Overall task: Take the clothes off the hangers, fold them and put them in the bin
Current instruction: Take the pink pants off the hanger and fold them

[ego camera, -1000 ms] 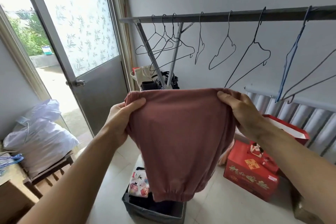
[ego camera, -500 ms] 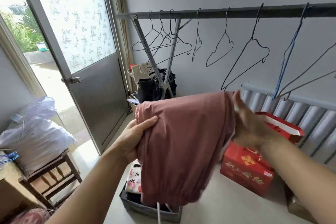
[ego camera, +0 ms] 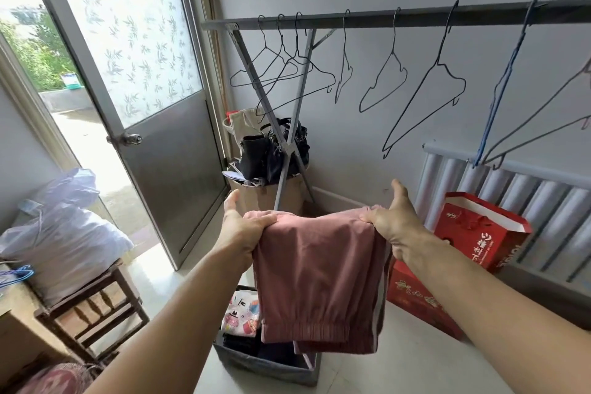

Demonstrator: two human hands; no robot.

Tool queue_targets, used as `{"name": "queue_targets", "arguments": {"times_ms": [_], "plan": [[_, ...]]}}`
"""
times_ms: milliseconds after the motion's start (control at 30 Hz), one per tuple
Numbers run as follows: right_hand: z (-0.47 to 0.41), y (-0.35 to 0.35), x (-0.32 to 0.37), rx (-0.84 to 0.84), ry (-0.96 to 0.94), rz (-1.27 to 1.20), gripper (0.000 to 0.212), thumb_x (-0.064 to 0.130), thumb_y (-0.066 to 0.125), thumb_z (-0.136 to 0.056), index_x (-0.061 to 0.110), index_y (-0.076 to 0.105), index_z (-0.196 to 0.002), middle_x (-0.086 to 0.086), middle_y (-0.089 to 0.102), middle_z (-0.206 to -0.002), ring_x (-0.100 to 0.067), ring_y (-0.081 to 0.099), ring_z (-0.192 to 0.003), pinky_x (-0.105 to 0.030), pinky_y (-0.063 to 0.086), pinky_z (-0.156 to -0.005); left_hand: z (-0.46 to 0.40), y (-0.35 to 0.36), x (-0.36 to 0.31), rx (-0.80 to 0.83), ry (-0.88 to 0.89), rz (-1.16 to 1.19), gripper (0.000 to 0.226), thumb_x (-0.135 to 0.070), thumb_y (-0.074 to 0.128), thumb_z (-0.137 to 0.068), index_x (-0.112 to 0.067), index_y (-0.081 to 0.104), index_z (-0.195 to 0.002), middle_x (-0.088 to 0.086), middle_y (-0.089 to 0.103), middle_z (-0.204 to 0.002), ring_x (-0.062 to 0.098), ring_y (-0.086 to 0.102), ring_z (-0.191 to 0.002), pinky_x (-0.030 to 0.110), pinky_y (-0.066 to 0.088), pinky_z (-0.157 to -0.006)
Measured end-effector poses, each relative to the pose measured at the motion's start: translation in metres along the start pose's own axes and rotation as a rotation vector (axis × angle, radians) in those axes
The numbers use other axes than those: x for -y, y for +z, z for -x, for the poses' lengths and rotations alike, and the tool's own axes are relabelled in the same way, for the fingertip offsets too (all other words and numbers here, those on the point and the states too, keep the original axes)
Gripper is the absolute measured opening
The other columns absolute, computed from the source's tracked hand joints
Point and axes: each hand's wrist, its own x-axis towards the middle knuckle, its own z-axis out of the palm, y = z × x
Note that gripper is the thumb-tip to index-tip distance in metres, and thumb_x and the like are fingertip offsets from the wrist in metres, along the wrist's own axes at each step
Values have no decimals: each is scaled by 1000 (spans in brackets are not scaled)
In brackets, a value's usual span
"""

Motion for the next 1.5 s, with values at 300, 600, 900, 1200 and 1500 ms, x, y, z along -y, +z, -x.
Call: {"name": "queue_targets", "arguments": {"times_ms": [300,600,900,1200,1500], "plan": [[-4,-13,12,89,70,-277,35,-12,48,-93,12,70,-106,-18,59,-128,-25,66,-95,-32,54,-71,7,-9,-16,294,10,-102,29,-13,87,-65,-15,77,-92,13,74,-95,15,68,-71,28,53,-60],[11,-33,40,378,82,-425,34,12,81,-65,-4,68,-92,-17,71,-91,-25,71,-86,-40,56,-82,18,-4,-33,441,356,-941,23,-17,87,-66,-24,72,-82,2,66,-81,17,63,-74,29,55,-52],[24,-37,41,509,-413,665,68,28,93,-56,17,66,-116,4,69,-108,-13,66,-98,-36,54,-93,9,-9,-54,483,198,-883,11,-24,74,-86,-18,76,-78,-2,69,-71,11,65,-65,25,52,-58],[29,-49,50,621,-411,626,4,25,78,-80,26,76,-77,5,69,-105,-16,65,-99,-36,52,-90,0,-31,-53,588,93,-633,47,-46,85,-66,-11,77,-97,19,73,-100,22,64,-87,43,54,-82],[31,-30,44,196,-517,498,9,17,70,-77,17,64,-70,7,62,-62,-16,61,-66,-29,46,-66,21,-12,-27,232,189,-454,31,-33,60,-95,-7,65,-111,6,72,-93,16,66,-72,22,48,-53]]}}
